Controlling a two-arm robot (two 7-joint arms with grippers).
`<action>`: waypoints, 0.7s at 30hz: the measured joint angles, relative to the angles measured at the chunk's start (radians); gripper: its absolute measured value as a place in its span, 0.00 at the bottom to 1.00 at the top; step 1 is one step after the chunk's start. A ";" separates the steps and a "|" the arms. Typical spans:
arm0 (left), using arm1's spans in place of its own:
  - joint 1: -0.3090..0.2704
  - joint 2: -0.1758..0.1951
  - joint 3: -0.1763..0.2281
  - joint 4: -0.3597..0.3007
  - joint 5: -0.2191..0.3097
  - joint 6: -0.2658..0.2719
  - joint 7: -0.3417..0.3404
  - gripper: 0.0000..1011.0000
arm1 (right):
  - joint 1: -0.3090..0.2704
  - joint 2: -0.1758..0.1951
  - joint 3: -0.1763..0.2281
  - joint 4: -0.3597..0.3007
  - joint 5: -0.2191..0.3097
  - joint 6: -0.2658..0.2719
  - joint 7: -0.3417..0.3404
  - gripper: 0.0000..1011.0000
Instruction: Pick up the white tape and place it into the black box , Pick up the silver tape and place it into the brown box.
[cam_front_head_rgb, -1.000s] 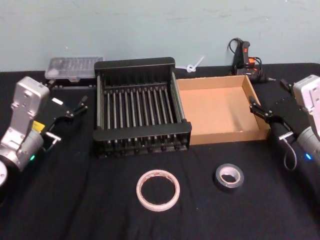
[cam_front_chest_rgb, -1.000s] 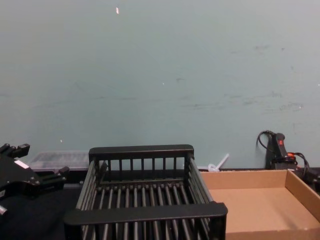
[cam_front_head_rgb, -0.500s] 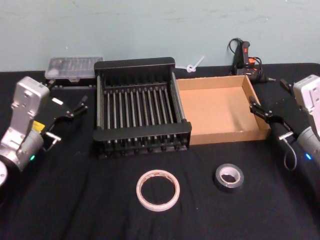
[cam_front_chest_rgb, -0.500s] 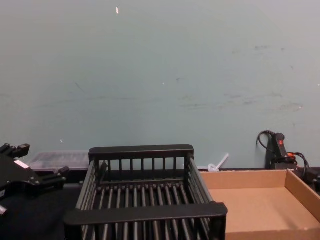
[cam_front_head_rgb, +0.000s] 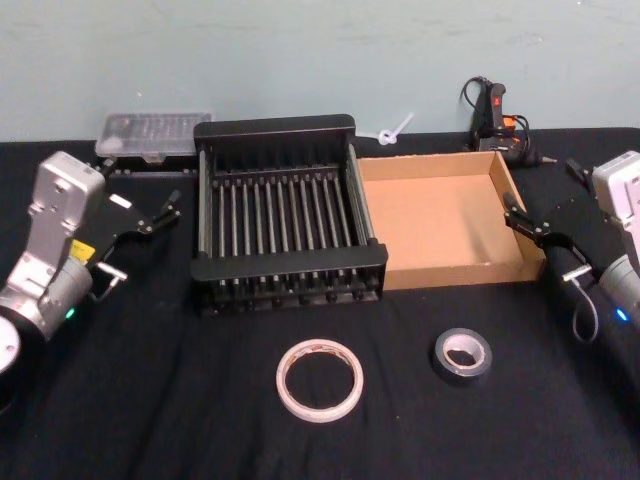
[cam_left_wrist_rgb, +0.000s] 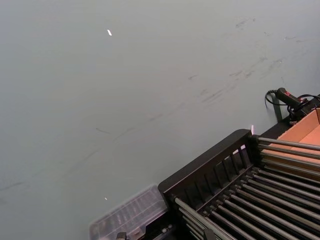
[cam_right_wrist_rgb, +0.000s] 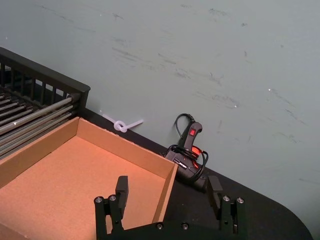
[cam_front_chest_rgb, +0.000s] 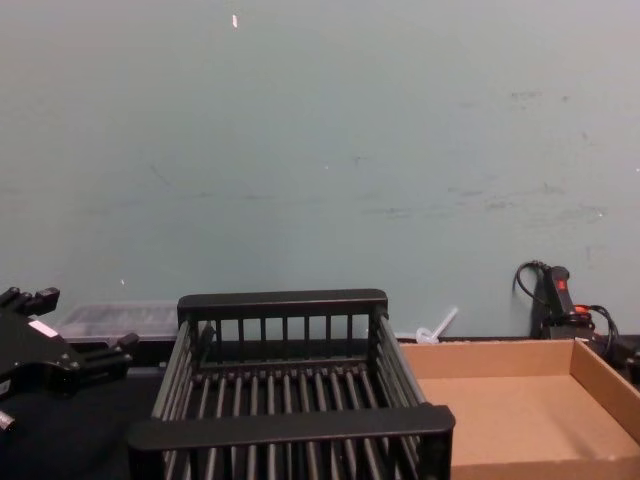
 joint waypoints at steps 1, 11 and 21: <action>0.000 0.000 0.000 0.000 0.000 0.000 0.000 0.99 | 0.000 0.000 0.000 0.000 0.000 0.000 0.000 0.99; 0.000 0.000 0.000 0.000 0.000 0.000 0.000 0.99 | 0.000 0.000 0.000 0.000 0.000 0.000 0.000 0.99; 0.000 0.000 0.000 0.000 0.000 0.000 0.000 0.99 | 0.000 0.000 0.000 0.000 0.000 0.000 0.000 0.99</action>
